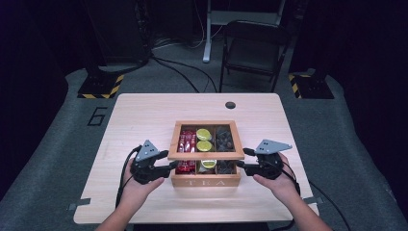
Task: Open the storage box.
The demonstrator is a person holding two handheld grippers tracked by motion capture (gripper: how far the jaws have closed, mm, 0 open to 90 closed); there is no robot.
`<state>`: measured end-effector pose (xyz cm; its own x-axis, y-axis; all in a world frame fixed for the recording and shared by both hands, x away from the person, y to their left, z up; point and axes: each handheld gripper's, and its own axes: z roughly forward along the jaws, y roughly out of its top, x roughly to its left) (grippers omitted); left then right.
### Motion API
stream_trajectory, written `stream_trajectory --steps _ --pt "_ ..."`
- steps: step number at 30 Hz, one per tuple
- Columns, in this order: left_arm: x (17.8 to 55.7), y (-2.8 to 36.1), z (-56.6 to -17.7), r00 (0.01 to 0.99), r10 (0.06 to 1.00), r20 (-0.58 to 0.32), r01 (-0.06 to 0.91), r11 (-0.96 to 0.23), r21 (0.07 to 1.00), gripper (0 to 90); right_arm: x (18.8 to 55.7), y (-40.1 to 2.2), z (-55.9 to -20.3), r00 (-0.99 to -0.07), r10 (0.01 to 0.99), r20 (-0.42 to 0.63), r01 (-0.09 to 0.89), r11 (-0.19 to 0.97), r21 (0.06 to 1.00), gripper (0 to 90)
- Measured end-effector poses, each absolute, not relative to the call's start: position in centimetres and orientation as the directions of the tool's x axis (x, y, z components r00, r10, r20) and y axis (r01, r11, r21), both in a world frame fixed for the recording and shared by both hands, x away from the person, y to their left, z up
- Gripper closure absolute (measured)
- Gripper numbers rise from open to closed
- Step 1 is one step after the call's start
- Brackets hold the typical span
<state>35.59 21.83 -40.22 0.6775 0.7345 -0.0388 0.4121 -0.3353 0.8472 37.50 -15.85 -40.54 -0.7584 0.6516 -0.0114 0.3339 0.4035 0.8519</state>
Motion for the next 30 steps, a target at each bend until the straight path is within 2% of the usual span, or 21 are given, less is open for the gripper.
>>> stream_trajectory --steps 12,20,30 --pt "37.0 22.1 -37.6 0.667 0.740 -0.082 0.424 -0.288 0.859 47.0 38.7 -15.7 -37.8 -0.752 0.659 -0.009 0.323 0.380 0.867 46.0" --pt "38.0 22.0 -36.0 0.667 0.743 -0.055 0.400 -0.294 0.868 48.6 39.6 -15.5 -36.4 -0.742 0.670 -0.028 0.301 0.370 0.879 47.7" --pt "39.0 22.1 -35.2 0.664 0.746 -0.044 0.387 -0.293 0.874 49.5 40.7 -15.2 -35.2 -0.738 0.669 -0.087 0.271 0.412 0.870 49.9"
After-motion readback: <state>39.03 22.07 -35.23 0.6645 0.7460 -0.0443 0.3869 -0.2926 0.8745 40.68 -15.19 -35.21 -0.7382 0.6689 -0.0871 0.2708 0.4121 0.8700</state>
